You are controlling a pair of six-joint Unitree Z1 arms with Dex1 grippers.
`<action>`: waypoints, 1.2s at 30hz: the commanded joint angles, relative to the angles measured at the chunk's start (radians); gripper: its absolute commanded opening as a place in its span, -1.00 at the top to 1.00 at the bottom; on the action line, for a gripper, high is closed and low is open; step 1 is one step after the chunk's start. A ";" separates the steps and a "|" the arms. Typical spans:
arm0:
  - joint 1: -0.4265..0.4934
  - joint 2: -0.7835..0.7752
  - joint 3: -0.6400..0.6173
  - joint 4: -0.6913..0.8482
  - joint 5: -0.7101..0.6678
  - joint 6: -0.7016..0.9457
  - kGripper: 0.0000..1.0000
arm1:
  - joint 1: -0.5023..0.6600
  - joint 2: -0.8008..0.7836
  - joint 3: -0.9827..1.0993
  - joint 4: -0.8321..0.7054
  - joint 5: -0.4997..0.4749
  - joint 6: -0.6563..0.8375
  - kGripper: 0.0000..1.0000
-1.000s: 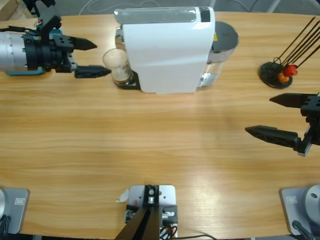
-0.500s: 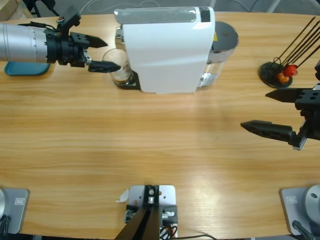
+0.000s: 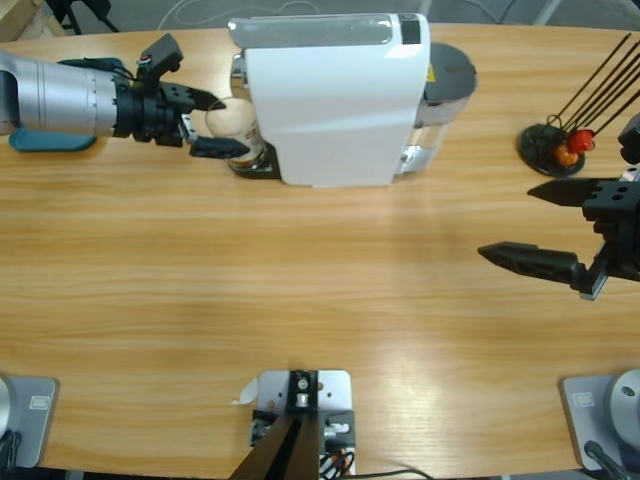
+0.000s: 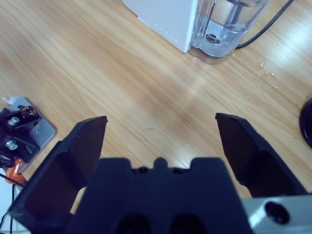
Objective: Pour coffee
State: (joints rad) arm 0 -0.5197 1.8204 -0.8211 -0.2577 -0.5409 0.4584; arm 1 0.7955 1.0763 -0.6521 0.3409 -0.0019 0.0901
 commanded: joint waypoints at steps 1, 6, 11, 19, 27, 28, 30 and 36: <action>-0.008 0.080 -0.022 -0.022 -0.004 0.007 -1.00 | 0.009 0.037 0.006 0.017 0.013 -0.012 -1.00; -0.008 0.093 -0.034 -0.022 0.002 0.006 -1.00 | 0.009 0.047 0.005 0.017 0.014 -0.012 -1.00; -0.008 0.110 -0.053 -0.023 0.007 0.006 -1.00 | 0.009 0.048 0.005 0.017 0.014 -0.012 -1.00; -0.014 0.118 -0.052 -0.022 -0.001 0.012 -0.42 | 0.009 0.050 0.005 0.017 0.015 -0.012 -1.00; -0.016 0.123 -0.051 -0.023 -0.002 0.034 1.00 | 0.009 0.051 0.003 0.017 0.016 -0.012 -1.00; -0.016 0.123 -0.049 -0.022 -0.003 0.041 1.00 | 0.009 0.050 0.004 0.017 0.016 -0.012 -1.00; -0.016 0.121 -0.042 -0.022 -0.004 0.046 1.00 | 0.008 0.048 0.004 0.017 0.015 -0.012 -1.00; 0.032 0.036 0.020 -0.022 0.010 0.041 1.00 | 0.009 0.048 0.005 0.017 0.014 -0.012 -1.00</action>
State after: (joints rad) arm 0 -0.5262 1.8826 -0.8661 -0.2687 -0.5401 0.4928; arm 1 0.7955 1.1004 -0.6540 0.3409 -0.0019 0.0900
